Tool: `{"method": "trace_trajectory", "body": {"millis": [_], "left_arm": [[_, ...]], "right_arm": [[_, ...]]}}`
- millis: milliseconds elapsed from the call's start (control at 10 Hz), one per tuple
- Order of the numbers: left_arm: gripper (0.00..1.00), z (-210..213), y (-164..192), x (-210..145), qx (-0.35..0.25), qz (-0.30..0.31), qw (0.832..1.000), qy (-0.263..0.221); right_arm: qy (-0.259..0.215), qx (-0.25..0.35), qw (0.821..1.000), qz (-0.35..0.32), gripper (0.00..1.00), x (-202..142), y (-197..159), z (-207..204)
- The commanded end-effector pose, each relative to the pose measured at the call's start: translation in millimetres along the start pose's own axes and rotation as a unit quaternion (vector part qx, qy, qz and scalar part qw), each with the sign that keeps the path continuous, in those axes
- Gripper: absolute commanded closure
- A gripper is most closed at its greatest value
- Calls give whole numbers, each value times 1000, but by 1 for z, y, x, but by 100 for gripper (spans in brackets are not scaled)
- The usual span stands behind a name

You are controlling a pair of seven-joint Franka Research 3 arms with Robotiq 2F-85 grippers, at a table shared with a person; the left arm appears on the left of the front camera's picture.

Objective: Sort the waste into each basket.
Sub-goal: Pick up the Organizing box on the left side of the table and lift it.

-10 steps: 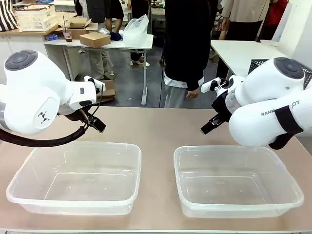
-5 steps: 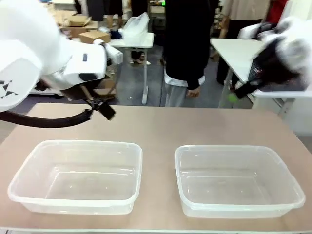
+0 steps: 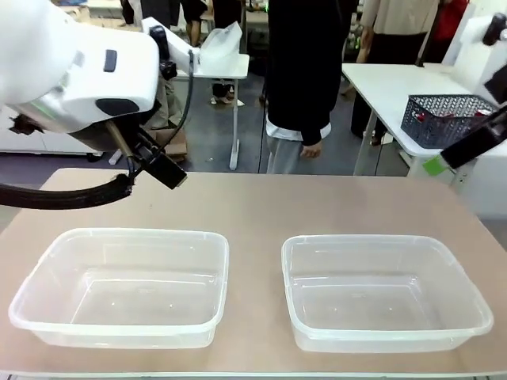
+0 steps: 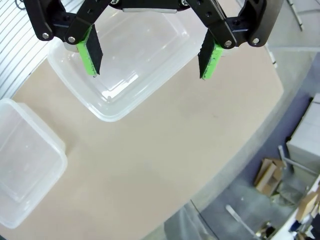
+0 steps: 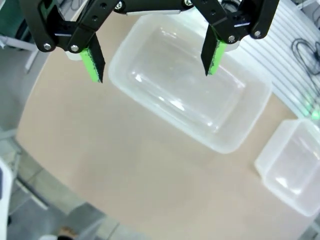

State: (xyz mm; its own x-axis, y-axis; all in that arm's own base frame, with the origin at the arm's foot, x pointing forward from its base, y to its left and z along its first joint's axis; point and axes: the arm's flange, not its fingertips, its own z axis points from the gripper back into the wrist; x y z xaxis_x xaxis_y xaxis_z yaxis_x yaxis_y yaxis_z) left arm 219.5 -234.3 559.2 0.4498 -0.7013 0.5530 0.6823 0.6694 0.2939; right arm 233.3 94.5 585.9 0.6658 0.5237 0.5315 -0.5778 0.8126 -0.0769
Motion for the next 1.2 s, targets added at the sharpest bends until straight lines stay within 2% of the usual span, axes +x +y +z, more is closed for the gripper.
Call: {"method": "trace_trajectory", "body": {"millis": [0,100,200,300,400,500,600,700,900,1000,1100], "left_arm": [[0,6,2,0,5,3,1000,-7],[0,22,19,1,-79,38,995,-49],[0,50,51,-14,-196,114,971,-78],[0,71,78,-35,-254,174,944,-115],[0,87,103,-58,-277,246,914,-165],[0,97,119,-82,-295,288,887,-206],[0,100,126,-109,-305,323,865,-233],[0,96,126,-132,-309,352,849,-243],[0,78,122,-182,-312,418,822,-230],[0,69,118,-200,-308,448,816,-198],[0,62,112,-211,-274,492,812,-151]], "right_arm": [[12,104,994,14,0,18,8,-16],[14,215,976,-33,0,20,-1,-18],[10,308,943,-126,0,7,-21,-9],[3,367,906,-213,0,-9,-42,-1],[-27,405,871,-278,0,-24,-63,3],[-67,445,829,-333,0,-38,-84,6],[-121,479,774,-395,0,-56,-104,10],[-143,491,744,-431,0,-71,-115,11],[-153,492,704,-488,0,-89,-133,4],[-156,484,701,-500,0,-90,-135,1],[-170,466,715,-493,0,-87,-133,2]]}}
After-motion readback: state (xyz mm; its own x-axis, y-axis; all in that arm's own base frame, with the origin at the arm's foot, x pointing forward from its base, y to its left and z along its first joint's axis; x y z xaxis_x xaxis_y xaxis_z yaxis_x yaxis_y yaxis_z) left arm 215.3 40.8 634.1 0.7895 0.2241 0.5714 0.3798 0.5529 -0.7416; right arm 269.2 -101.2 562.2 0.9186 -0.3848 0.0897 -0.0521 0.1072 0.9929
